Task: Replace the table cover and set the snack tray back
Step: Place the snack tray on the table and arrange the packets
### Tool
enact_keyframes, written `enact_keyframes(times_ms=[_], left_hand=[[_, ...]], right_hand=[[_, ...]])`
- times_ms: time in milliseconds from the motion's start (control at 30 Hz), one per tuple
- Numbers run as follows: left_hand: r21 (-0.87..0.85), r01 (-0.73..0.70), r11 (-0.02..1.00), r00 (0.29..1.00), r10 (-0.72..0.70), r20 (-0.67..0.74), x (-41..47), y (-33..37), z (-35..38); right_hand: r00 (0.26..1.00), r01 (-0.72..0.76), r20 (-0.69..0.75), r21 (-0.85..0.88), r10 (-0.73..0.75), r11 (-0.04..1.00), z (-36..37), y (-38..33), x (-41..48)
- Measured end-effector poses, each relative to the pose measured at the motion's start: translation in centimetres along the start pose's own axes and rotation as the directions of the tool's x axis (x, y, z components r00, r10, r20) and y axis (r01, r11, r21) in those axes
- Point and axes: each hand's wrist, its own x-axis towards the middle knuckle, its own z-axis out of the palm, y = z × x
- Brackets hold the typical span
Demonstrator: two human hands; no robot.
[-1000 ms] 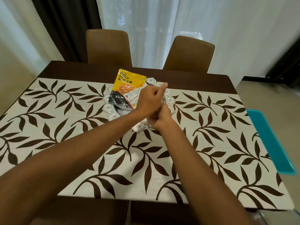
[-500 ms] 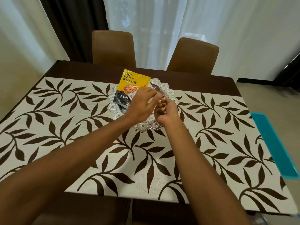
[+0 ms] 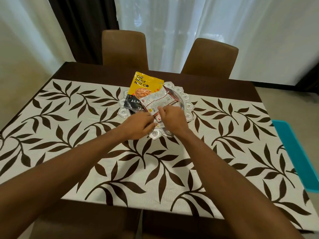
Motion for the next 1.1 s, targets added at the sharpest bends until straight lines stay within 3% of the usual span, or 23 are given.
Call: enact_keyframes(times_ms=[300,467,533,600,667,733,767,833,900,933,1000,1033,1100], left_hand=[[-0.019,0.180,0.983,0.968,-0.174,0.181,2.7,-0.1,-0.9],[-0.018,0.192,0.981,0.954,-0.182,0.238,4.1,-0.1,-1.0],[-0.130,0.217,0.968,0.962,-0.190,0.195,4.2,0.2,-1.0],[-0.353,0.243,0.903,0.970,-0.238,0.057,4.1,0.8,-1.3],[-0.535,0.227,0.814,0.937,-0.332,-0.108,4.6,1.9,-1.8],[-0.634,0.184,0.752,0.888,-0.403,-0.221,5.8,3.9,-2.6],[-0.642,0.160,0.750,0.871,-0.413,-0.266,6.5,5.3,-3.1],[-0.585,0.119,0.802,0.865,-0.373,-0.335,7.6,7.9,-3.4],[-0.476,0.105,0.873,0.883,-0.302,-0.359,8.0,9.6,-2.8],[-0.427,0.103,0.898,0.888,-0.276,-0.368,7.9,10.1,-2.4],[-0.363,0.072,0.929,0.886,-0.227,-0.404,7.7,10.4,-1.8],[-0.341,0.042,0.939,0.883,-0.195,-0.427,7.6,10.4,-1.8],[-0.304,-0.014,0.953,0.879,-0.133,-0.459,7.2,10.3,-1.9]], right_hand=[[0.999,0.018,-0.028,0.017,-0.018,1.000,0.6,0.0,0.1],[0.998,-0.027,-0.047,0.068,0.030,0.997,0.0,0.1,0.3],[0.995,-0.076,-0.046,0.158,0.084,0.985,-0.4,0.1,0.2],[0.984,-0.159,-0.031,0.305,0.176,0.939,-0.6,-0.1,0.1],[0.940,-0.304,0.037,0.543,0.339,0.783,-0.8,-1.0,-0.1],[0.824,-0.488,0.238,0.759,0.514,0.431,-1.2,-1.6,-0.2],[0.767,-0.542,0.357,0.805,0.533,0.241,-1.4,-1.9,-0.5],[0.710,-0.523,0.518,0.842,0.476,-0.137,-1.8,-2.9,-1.1],[0.749,-0.314,0.475,0.868,0.462,-0.384,-1.8,-4.1,-1.2],[0.771,-0.195,0.403,0.886,0.493,-0.421,-1.9,-4.8,-1.3],[0.782,-0.091,0.339,0.892,0.523,-0.442,-2.3,-4.9,-1.2],[0.772,-0.112,0.325,0.915,0.546,-0.387,-2.6,-4.6,-1.3],[0.794,-0.201,0.395,0.889,0.463,-0.412,-2.7,-3.2,-1.4]])
